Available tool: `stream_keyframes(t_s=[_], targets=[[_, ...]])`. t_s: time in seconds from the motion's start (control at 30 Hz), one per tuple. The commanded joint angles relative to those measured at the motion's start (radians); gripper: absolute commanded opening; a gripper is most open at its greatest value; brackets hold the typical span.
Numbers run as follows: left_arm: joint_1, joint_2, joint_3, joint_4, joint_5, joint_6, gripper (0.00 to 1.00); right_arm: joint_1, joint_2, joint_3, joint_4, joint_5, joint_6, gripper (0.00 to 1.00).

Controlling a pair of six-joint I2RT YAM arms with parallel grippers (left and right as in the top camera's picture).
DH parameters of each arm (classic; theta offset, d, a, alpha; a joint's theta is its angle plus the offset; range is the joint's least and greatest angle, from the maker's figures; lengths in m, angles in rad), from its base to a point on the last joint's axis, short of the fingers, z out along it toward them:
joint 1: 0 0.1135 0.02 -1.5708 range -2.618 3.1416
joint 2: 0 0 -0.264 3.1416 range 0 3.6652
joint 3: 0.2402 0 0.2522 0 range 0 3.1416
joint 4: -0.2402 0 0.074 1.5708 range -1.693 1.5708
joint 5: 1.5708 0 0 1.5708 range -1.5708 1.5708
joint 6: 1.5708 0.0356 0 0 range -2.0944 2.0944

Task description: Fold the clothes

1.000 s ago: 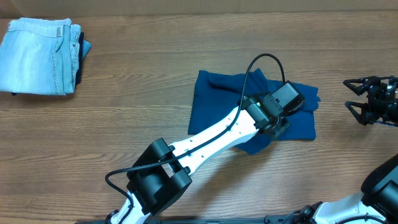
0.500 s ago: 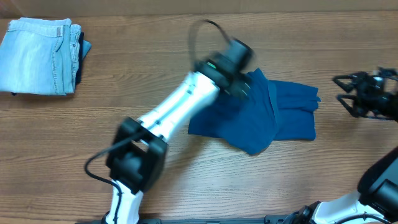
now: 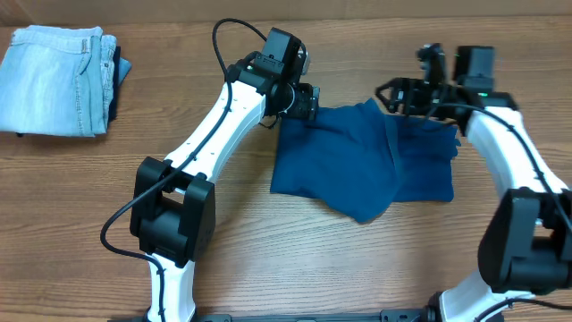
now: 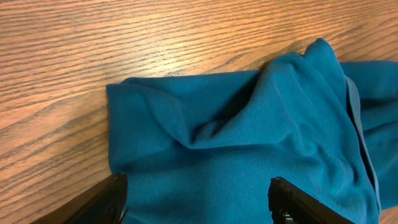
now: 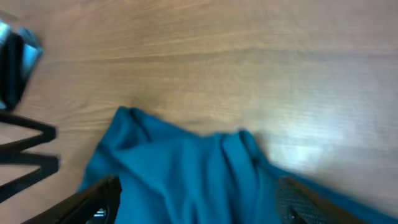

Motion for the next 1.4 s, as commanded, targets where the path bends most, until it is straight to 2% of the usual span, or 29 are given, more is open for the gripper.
stream_keyframes(t_s=[0.0, 0.17, 0.33, 0.57, 0.6, 0.77, 0.9, 1.13, 1.3, 1.33, 1.37], targets=[[-0.004, 0.003, 0.020, -0.013, -0.018, -0.002, 0.76, 0.019, 0.085, -0.001, 0.067, 0.110, -0.005, 0.87], [-0.004, 0.003, 0.020, -0.020, -0.018, -0.002, 0.77, 0.019, 0.190, -0.001, 0.133, 0.064, -0.004, 0.86], [-0.004, 0.003, 0.020, -0.019, -0.022, -0.002, 0.77, 0.019, 0.235, -0.001, 0.140, 0.065, -0.003, 0.79], [-0.004, 0.003, 0.020, -0.019, -0.068, -0.002, 0.79, 0.019, 0.239, -0.001, 0.093, 0.016, -0.001, 0.43], [-0.004, 0.003, 0.020, -0.019, -0.069, -0.002, 0.79, 0.019, 0.239, -0.001, 0.087, 0.010, -0.001, 0.40], [-0.004, 0.003, 0.020, -0.019, -0.071, -0.002, 0.80, 0.011, 0.238, -0.001, 0.040, 0.005, 0.000, 0.12], [-0.004, 0.003, 0.020, -0.019, -0.072, -0.002, 0.80, -0.025, 0.216, 0.000, 0.035, 0.006, 0.029, 0.04], [-0.004, 0.003, 0.020, -0.019, -0.098, -0.002, 0.81, -0.129, 0.149, 0.000, 0.056, -0.010, 0.090, 0.04], [-0.004, 0.003, 0.019, -0.019, -0.098, -0.002, 0.82, -0.147, 0.146, -0.001, 0.035, -0.033, 0.090, 0.04], [-0.004, 0.003, 0.019, -0.019, -0.098, -0.002, 0.83, -0.146, 0.146, -0.001, 0.034, -0.033, 0.090, 0.17], [-0.004, 0.003, 0.019, -0.019, -0.098, -0.002, 0.83, -0.144, 0.146, -0.001, 0.035, -0.033, 0.089, 0.38]])
